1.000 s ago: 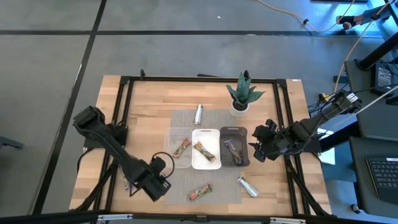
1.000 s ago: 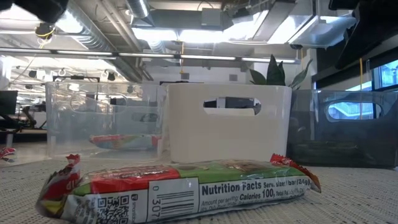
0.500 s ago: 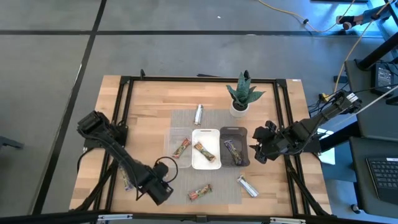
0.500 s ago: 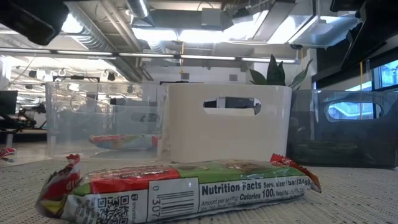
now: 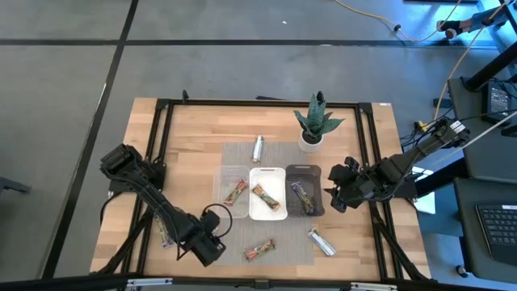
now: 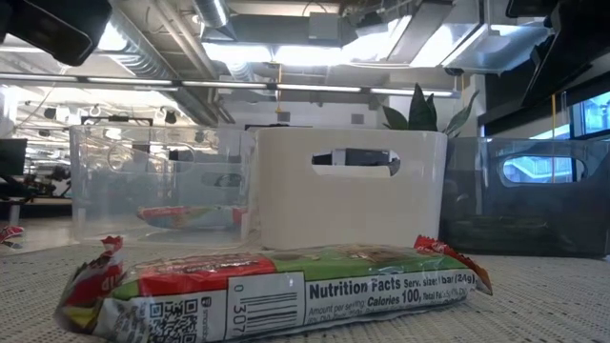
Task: Pick and place Granola Bars by type
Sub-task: Put the left red granola bar into the transparent bin
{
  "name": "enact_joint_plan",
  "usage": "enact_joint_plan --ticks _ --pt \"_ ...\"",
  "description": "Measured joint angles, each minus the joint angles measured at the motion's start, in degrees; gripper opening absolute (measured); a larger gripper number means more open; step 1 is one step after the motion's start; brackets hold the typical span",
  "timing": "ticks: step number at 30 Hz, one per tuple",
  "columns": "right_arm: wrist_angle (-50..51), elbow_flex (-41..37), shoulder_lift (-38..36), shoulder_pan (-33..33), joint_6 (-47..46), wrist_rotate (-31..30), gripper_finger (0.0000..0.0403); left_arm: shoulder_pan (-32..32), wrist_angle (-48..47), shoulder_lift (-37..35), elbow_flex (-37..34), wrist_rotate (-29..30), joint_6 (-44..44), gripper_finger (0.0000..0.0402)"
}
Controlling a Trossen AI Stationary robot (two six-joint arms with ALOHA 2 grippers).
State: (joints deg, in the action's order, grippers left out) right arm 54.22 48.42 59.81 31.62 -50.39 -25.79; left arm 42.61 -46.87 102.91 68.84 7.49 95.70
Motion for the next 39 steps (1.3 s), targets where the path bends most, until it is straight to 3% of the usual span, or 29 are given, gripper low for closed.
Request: enact_joint_plan --ticks 8,15,34,39 --pt "-0.3 0.0 0.0 0.0 -0.1 0.0 0.0214 -0.4 -1.3 0.0 0.0 -4.2 4.6 0.0268" --pt "-0.3 0.0 0.0 0.0 -0.1 -0.1 0.0214 -0.4 -2.3 1.1 0.0 -4.1 3.7 0.0304" --pt "-0.4 0.0 0.0 0.0 0.1 -0.2 0.0214 -0.4 -1.8 6.7 0.1 -6.0 7.2 0.0306" --pt "-0.4 0.0 0.0 0.0 0.1 -0.2 0.0214 -0.4 -0.2 6.5 0.0 -6.0 7.2 0.0287"
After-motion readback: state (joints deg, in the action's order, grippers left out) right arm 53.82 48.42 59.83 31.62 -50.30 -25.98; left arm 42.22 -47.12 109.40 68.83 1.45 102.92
